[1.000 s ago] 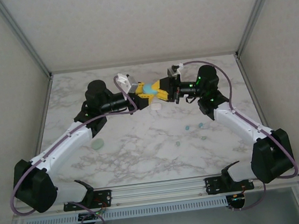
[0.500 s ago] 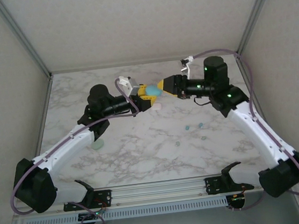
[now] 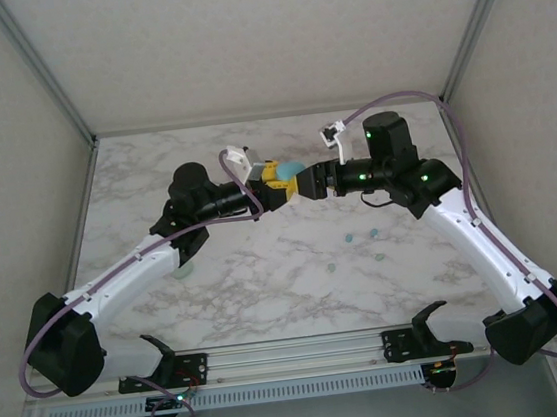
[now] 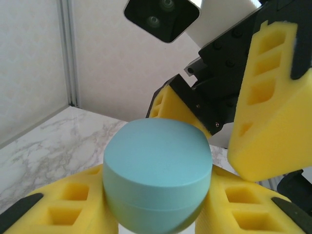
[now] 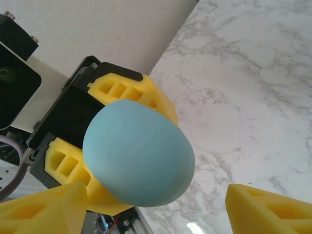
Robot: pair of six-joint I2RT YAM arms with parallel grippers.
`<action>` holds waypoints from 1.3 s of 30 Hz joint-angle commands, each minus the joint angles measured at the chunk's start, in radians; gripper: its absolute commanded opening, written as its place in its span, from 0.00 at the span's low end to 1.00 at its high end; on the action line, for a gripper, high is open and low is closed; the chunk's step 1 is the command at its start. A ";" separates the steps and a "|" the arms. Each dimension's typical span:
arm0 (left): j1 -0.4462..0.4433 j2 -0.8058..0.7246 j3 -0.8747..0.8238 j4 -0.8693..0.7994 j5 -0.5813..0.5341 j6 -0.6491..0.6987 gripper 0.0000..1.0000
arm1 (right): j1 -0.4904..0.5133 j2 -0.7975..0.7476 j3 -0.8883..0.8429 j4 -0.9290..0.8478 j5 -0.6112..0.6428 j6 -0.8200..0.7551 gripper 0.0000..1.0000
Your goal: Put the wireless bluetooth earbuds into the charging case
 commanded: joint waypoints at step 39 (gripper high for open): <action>-0.022 -0.078 -0.034 -0.017 -0.018 0.053 0.25 | 0.004 -0.082 0.035 0.075 0.280 0.135 0.78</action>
